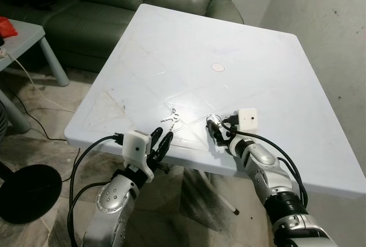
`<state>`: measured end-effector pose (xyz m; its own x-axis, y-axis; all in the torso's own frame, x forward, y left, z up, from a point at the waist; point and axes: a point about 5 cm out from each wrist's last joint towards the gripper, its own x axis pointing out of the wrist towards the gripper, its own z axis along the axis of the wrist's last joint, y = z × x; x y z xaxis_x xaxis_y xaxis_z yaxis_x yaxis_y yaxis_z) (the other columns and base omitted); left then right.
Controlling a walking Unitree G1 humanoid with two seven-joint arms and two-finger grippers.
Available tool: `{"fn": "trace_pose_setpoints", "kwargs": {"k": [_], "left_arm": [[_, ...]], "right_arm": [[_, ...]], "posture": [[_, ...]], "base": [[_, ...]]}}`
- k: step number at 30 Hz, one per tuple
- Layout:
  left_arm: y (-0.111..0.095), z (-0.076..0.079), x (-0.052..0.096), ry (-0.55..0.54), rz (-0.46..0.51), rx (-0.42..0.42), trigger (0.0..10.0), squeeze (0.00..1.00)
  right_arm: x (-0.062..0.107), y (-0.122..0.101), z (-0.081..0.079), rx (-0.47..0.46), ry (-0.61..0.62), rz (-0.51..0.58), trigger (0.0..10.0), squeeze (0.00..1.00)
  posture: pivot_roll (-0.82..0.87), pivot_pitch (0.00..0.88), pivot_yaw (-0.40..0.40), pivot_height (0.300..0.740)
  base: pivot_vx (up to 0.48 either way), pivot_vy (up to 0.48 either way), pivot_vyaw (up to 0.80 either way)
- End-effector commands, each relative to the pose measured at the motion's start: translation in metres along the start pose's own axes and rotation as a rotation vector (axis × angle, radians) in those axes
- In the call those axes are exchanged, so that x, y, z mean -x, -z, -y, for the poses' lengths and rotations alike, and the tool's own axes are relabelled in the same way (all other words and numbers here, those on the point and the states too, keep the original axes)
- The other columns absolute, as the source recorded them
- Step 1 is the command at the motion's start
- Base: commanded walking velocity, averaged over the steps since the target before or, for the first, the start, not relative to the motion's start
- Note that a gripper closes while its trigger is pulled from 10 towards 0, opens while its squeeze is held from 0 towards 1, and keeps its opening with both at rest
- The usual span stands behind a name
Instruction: Hang keys on a hook
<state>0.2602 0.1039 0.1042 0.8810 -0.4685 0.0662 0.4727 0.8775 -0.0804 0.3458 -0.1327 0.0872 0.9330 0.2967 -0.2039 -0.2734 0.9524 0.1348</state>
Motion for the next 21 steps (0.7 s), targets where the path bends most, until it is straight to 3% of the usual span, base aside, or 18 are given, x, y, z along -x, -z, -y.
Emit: {"fn": "trace_pose_setpoints", "kwargs": {"k": [1,21], "left_arm": [[-0.0006,0.0041,-0.0009,0.015,-0.006,-0.005,10.0,0.0],[-0.0012,0.0039,-0.0018,0.012,-0.004,-0.01,10.0,0.0]], "right_arm": [[0.0011,0.0001,0.0054,0.0,0.023,-0.005,0.0,0.0],[0.0028,-0.0032,0.0094,0.0,0.007,0.026,0.0,0.0]], "posture": [[0.07,0.139,-0.135,0.74],[0.07,0.139,-0.135,0.74]], "base": [[0.0,0.0,0.0],[0.0,0.0,0.0]]}}
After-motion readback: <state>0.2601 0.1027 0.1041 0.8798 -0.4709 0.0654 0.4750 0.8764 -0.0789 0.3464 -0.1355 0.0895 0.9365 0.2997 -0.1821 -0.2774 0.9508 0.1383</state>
